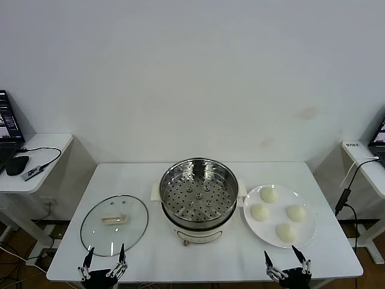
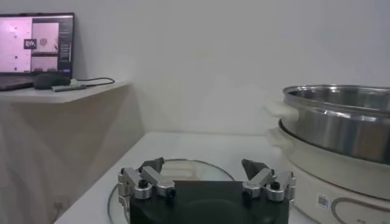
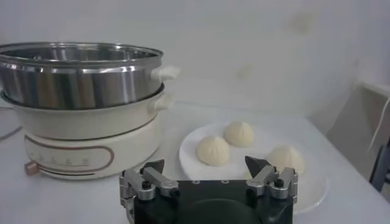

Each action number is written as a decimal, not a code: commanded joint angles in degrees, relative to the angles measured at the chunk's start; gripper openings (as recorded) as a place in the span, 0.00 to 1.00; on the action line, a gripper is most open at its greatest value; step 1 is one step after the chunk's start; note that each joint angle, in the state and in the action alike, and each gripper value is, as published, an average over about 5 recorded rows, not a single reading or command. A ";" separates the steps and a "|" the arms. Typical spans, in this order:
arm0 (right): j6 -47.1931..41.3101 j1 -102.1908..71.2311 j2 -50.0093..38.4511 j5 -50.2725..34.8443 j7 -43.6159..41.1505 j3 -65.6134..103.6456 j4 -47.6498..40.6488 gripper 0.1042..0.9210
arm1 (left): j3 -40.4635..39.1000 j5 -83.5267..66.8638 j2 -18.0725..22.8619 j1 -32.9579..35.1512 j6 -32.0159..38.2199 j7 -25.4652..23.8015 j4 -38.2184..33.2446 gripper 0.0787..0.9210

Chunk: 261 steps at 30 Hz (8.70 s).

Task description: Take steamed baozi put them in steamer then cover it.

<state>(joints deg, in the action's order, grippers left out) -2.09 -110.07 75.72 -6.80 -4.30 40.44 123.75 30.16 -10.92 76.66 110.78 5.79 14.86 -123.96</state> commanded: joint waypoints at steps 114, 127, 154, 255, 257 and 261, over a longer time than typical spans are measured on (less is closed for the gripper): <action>-4.22 143.91 -41.43 0.40 -56.79 -101.86 -43.35 0.50 | 7.19 3.40 -3.33 -5.98 -10.63 0.14 -7.96 0.88; -2.23 153.57 -23.71 -8.82 -49.86 -114.75 -39.74 0.50 | 8.74 2.56 -3.46 -6.06 -11.12 0.18 -8.55 0.88; 26.39 137.97 -5.03 24.12 -41.27 -116.29 -57.77 0.52 | 11.99 1.66 -1.20 -4.69 -11.42 0.41 -9.36 0.88; -14.40 107.63 -31.89 10.33 -49.24 -91.35 -51.16 0.83 | 12.57 1.04 -4.39 -7.15 -14.10 -1.99 -10.09 0.88; -14.58 107.64 -31.84 10.56 -49.40 -91.29 -51.25 0.79 | 12.58 1.00 -4.38 -7.19 -14.09 -1.99 -10.07 0.88; -14.76 107.53 -31.85 11.01 -49.87 -91.19 -51.38 0.71 | 12.71 0.94 -4.45 -7.19 -14.08 -1.97 -10.01 0.88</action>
<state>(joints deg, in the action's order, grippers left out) -16.76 -2.14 42.62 3.73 -54.06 -50.96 73.40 42.76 -9.95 72.29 103.59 -8.29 12.87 -134.03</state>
